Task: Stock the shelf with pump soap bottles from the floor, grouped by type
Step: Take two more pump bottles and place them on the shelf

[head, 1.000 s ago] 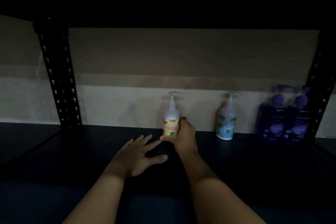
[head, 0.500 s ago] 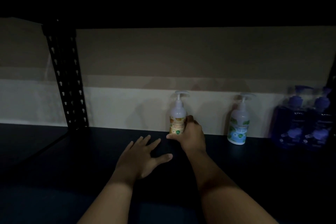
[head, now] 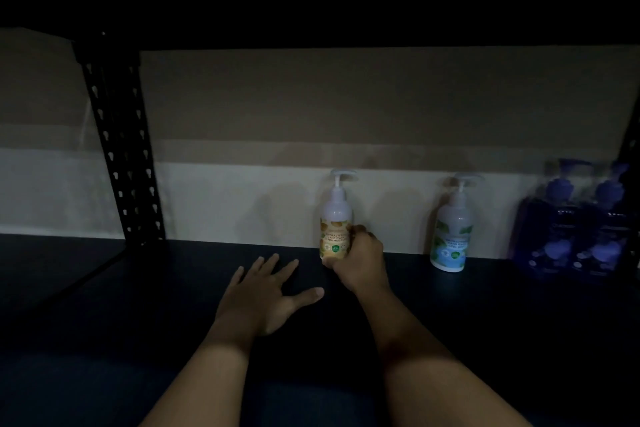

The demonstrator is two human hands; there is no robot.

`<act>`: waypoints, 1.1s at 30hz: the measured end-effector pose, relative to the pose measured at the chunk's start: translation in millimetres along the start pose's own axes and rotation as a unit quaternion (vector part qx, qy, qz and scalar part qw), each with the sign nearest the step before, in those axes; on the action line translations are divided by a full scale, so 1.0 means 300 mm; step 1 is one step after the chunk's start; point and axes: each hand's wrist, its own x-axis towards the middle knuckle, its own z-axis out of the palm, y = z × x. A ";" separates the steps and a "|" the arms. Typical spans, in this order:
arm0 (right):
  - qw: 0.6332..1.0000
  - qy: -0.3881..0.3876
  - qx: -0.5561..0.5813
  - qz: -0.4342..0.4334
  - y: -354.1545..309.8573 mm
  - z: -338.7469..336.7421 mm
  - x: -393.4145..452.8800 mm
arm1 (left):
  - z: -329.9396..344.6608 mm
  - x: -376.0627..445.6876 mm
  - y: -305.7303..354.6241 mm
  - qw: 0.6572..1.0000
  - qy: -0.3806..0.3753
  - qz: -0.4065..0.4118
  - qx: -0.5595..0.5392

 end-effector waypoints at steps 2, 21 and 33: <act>1.000 -0.008 -0.001 -0.001 0.000 -0.001 0.002 | 0.000 0.000 0.001 1.000 0.000 0.001 -0.003; 0.999 -0.010 -0.024 -0.020 -0.020 -0.004 -0.014 | 0.005 0.004 -0.006 1.000 0.001 0.008 -0.006; 0.996 -0.048 -0.075 -0.022 -0.020 -0.067 -0.086 | 0.002 -0.037 -0.001 0.998 0.040 0.035 -0.035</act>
